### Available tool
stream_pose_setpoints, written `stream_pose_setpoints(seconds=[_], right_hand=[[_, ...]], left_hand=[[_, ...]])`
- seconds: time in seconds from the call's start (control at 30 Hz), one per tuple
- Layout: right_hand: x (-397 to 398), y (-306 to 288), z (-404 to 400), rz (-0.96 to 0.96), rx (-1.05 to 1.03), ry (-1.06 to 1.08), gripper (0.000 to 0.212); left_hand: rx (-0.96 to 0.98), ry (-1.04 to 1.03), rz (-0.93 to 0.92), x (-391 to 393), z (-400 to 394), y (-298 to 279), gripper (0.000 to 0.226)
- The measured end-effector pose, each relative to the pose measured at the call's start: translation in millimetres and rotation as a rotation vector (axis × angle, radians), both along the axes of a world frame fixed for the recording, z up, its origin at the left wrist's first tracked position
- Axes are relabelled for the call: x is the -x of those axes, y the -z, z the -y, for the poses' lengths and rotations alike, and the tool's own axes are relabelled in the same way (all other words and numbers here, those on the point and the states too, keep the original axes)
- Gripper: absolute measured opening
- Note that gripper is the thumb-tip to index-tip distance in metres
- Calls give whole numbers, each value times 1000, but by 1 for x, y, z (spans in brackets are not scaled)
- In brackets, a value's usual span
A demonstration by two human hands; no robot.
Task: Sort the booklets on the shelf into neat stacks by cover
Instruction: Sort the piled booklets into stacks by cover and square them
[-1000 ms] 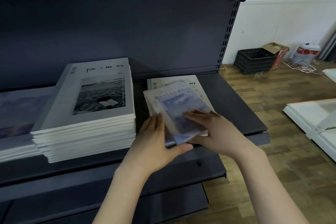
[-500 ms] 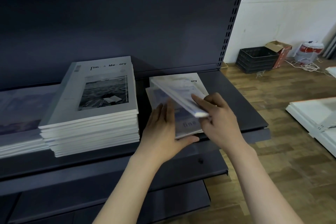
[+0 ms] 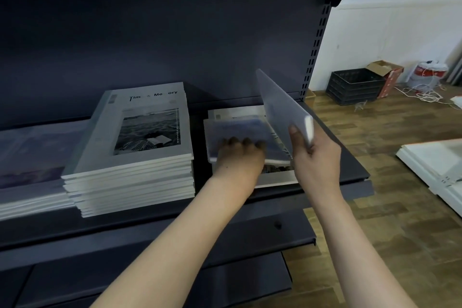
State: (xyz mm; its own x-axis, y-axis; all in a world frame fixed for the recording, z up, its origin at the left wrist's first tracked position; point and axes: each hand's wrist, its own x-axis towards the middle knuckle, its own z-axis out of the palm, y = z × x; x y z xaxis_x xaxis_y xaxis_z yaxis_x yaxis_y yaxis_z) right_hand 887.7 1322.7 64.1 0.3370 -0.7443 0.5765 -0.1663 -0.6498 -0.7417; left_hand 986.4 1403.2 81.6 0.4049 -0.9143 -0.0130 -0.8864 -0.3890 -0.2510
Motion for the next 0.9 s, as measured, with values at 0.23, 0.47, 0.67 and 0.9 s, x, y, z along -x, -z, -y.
stream_pose_setpoints(seconds=[0.23, 0.47, 0.67, 0.9], right_hand=[[-6, -15, -9, 0, 106, -64, 44], [-15, -57, -27, 53, 310, -3, 51], [-42, -81, -67, 69, 418, -52, 48], [-107, -72, -138, 1, 431, -127, 62]], left_hand=[[229, -3, 27, -1, 5, -21, 36], [549, 20, 196, -19, -20, -64, 33], [860, 93, 209, -62, -99, -89, 41], [947, -16, 201, -124, -221, -59, 58]])
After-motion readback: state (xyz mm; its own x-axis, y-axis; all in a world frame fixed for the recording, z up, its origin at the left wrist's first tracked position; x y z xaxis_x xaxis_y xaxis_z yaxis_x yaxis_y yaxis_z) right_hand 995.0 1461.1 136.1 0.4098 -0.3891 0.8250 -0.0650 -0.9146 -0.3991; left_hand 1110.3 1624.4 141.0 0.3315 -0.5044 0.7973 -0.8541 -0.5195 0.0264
